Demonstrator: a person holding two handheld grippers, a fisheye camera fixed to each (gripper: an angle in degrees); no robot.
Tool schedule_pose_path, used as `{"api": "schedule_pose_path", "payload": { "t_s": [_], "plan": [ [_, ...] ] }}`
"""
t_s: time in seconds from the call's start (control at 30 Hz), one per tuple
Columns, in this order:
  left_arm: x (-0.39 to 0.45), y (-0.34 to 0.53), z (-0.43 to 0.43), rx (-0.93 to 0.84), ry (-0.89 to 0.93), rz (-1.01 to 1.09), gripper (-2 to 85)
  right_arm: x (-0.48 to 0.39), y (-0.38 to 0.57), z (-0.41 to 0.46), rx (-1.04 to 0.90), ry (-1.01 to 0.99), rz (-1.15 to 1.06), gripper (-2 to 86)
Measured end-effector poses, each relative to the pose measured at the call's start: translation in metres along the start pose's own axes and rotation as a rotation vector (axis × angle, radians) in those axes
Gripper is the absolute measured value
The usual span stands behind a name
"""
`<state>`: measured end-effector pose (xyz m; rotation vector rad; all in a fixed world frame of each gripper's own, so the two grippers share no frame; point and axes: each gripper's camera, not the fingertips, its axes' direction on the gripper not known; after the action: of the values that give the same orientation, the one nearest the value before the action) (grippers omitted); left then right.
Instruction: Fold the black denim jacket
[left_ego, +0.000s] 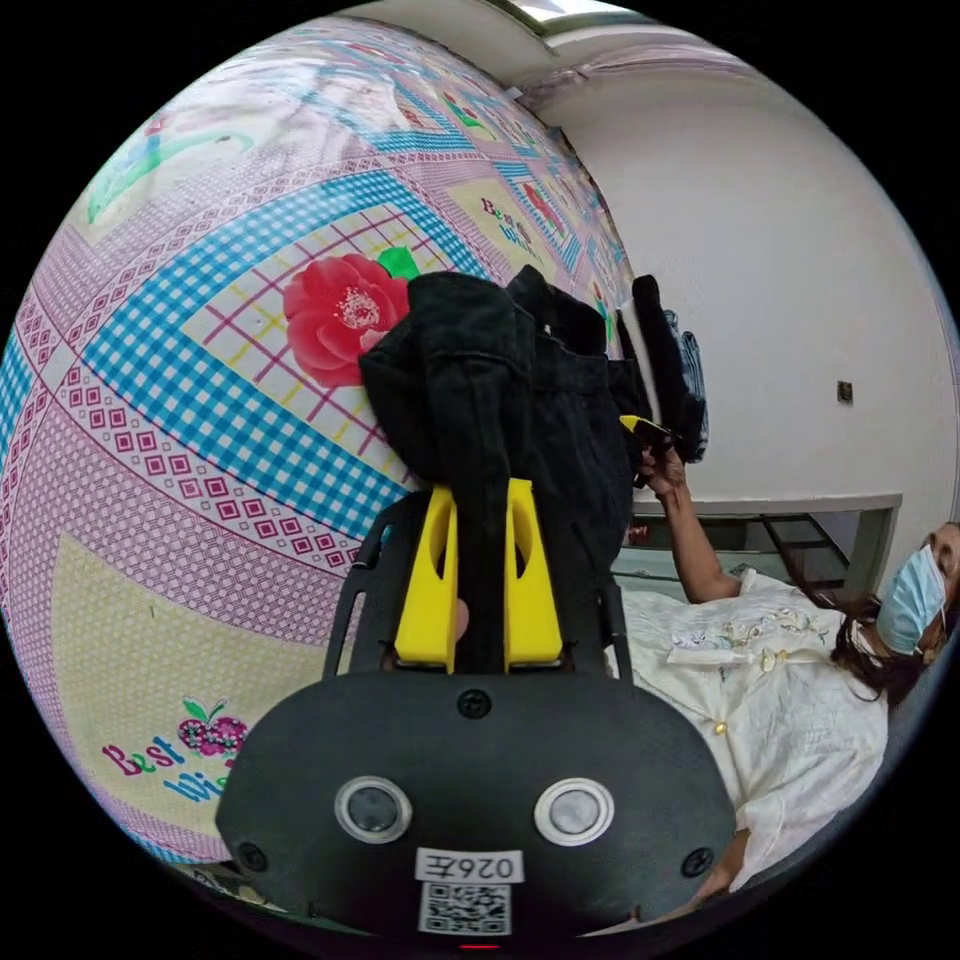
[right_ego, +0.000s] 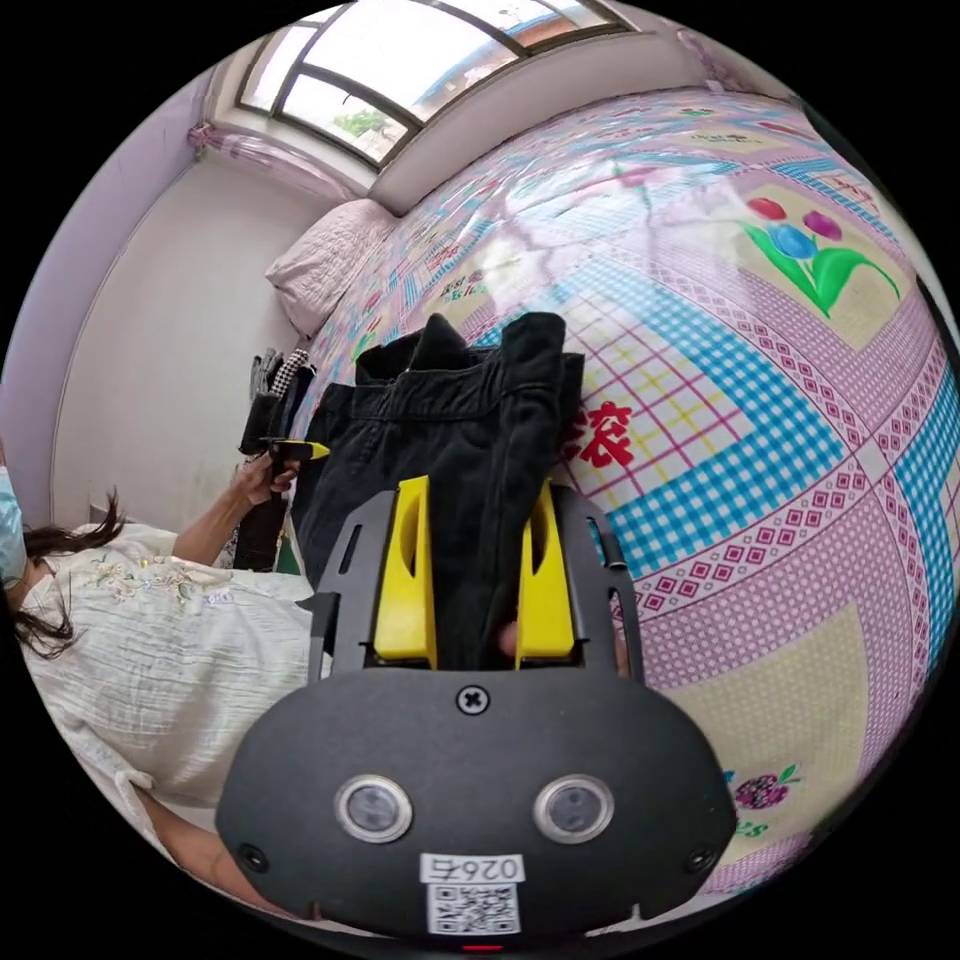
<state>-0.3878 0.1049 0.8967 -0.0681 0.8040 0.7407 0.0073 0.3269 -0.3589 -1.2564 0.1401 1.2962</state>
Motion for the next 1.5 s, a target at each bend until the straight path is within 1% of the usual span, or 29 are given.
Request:
{"api": "schedule_pose_path", "payload": {
  "t_s": [0.07,0.13,0.2,0.23,0.33,0.37,0.4,0.43,0.5,0.6,0.7,0.8,0.9,1.0,1.13,1.2,1.23,1.3,1.37,1.4,1.43,1.47,1.5],
  "plan": [
    [-0.022,0.006,0.007,0.009,0.074,-0.041,6.3,-0.001,-0.001,0.004,-0.025,0.029,0.014,4.7],
    [-0.035,0.013,0.012,0.03,0.109,-0.057,5.7,-0.001,0.001,0.005,-0.019,-0.011,0.02,4.0],
    [-0.042,0.019,0.019,0.042,0.111,-0.049,5.2,-0.007,0.002,0.008,-0.006,-0.047,0.042,3.4],
    [-0.041,0.021,0.023,0.044,0.08,-0.026,4.9,-0.01,0.003,0.009,-0.004,-0.044,0.046,3.2],
    [-0.029,0.029,0.031,0.042,-0.044,0.051,4.3,-0.037,0.001,0.014,-0.021,0.066,0.055,0.4],
    [-0.026,0.035,0.034,0.052,-0.078,0.069,4.1,-0.057,0.001,0.013,-0.014,0.131,0.042,-0.1],
    [-0.025,0.039,0.035,0.062,-0.087,0.075,4.1,-0.082,0.004,0.011,0.003,0.212,0.016,-0.5],
    [-0.025,0.048,0.036,0.09,-0.089,0.079,3.9,-0.095,0.006,0.01,0.013,0.25,0.002,-0.5],
    [-0.027,0.063,0.037,0.137,-0.077,0.087,3.8,-0.151,0.018,0.007,0.046,0.391,-0.071,-0.7],
    [-0.031,0.089,0.042,0.188,-0.087,0.103,3.6,-0.216,0.037,0.002,0.096,0.515,-0.149,-0.8],
    [-0.038,0.111,0.045,0.229,-0.081,0.105,3.5,-0.265,0.058,-0.005,0.154,0.578,-0.187,-0.8],
    [-0.042,0.13,0.046,0.274,-0.079,0.113,3.3,-0.303,0.076,-0.014,0.209,0.599,-0.204,-0.8],
    [-0.041,0.144,0.045,0.333,-0.051,0.143,3.2,-0.338,0.09,-0.027,0.262,0.627,-0.224,-0.8],
    [-0.028,0.145,0.042,0.372,-0.029,0.22,3.2,-0.37,0.101,-0.052,0.329,0.669,-0.241,-0.8],
    [0.017,0.114,0.045,0.386,-0.008,0.386,3.2,-0.397,0.117,-0.101,0.435,0.732,-0.247,-0.8],
    [0.046,0.087,0.052,0.378,0.014,0.47,3.2,-0.406,0.133,-0.144,0.522,0.794,-0.229,-0.8],
    [0.071,0.065,0.06,0.365,0.034,0.532,3.2,-0.407,0.138,-0.156,0.548,0.808,-0.22,-0.8],
    [0.114,0.029,0.079,0.337,0.067,0.62,3.2,-0.405,0.161,-0.208,0.648,0.859,-0.162,-0.8],
    [0.184,-0.023,0.114,0.293,0.1,0.733,3.2,-0.393,0.183,-0.251,0.725,0.881,-0.097,-0.8],
    [0.203,-0.036,0.126,0.275,0.105,0.758,3.2,-0.38,0.199,-0.28,0.778,0.873,-0.045,-0.7],
    [0.242,-0.063,0.15,0.231,0.11,0.805,3.3,-0.373,0.208,-0.296,0.806,0.861,-0.018,-0.7],
    [0.284,-0.091,0.179,0.171,0.106,0.851,3.3,-0.354,0.227,-0.326,0.859,0.821,0.041,-0.7],
    [0.305,-0.105,0.195,0.139,0.102,0.871,3.3,-0.331,0.247,-0.355,0.916,0.769,0.107,-0.7]
  ]
}}
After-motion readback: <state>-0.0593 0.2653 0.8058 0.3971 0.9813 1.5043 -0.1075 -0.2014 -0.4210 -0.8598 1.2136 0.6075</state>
